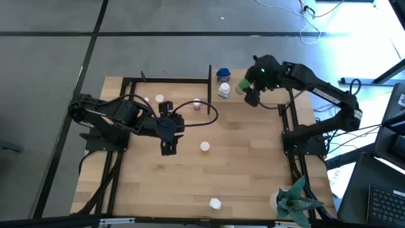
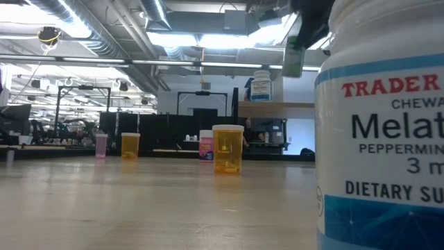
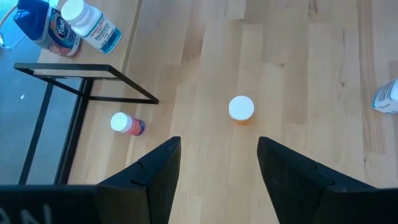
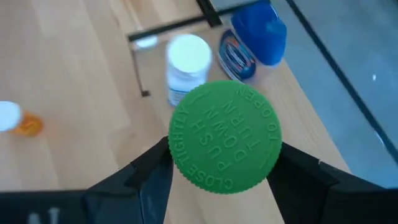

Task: Pick and place medicine bottles onto shelf by color
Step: Put the green medicine bottle on the shelf, then put the bottom orange medicine bottle on the shelf

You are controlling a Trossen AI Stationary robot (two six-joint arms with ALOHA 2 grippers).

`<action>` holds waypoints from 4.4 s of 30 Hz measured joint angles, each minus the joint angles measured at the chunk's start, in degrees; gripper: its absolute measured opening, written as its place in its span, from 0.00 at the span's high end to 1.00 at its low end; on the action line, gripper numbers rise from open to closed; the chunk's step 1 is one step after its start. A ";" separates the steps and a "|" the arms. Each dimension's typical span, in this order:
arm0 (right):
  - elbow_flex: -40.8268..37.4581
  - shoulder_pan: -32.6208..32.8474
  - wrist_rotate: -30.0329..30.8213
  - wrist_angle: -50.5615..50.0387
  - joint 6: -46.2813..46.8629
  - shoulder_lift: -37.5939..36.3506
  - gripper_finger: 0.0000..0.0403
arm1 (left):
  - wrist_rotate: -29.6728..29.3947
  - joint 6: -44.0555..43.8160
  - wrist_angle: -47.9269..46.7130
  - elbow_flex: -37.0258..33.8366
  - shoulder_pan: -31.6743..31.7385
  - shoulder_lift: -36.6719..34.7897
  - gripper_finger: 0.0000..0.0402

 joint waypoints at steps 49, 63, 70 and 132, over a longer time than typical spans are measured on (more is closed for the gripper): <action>0.00 -14.29 -5.47 6.12 -8.23 11.08 0.39 | -0.01 0.04 -0.10 0.00 0.02 0.00 0.48; -0.02 -14.09 -7.89 5.84 -9.07 11.08 0.40 | 0.01 0.04 -0.09 0.00 0.02 0.00 0.48; -0.02 -14.09 -7.89 5.79 -8.89 11.06 0.40 | -0.88 -1.34 -0.09 0.00 0.15 0.00 0.48; 12.02 30.47 -7.24 -5.67 -17.20 7.97 0.35 | -9.85 -8.81 -10.34 0.00 -0.02 -0.04 0.48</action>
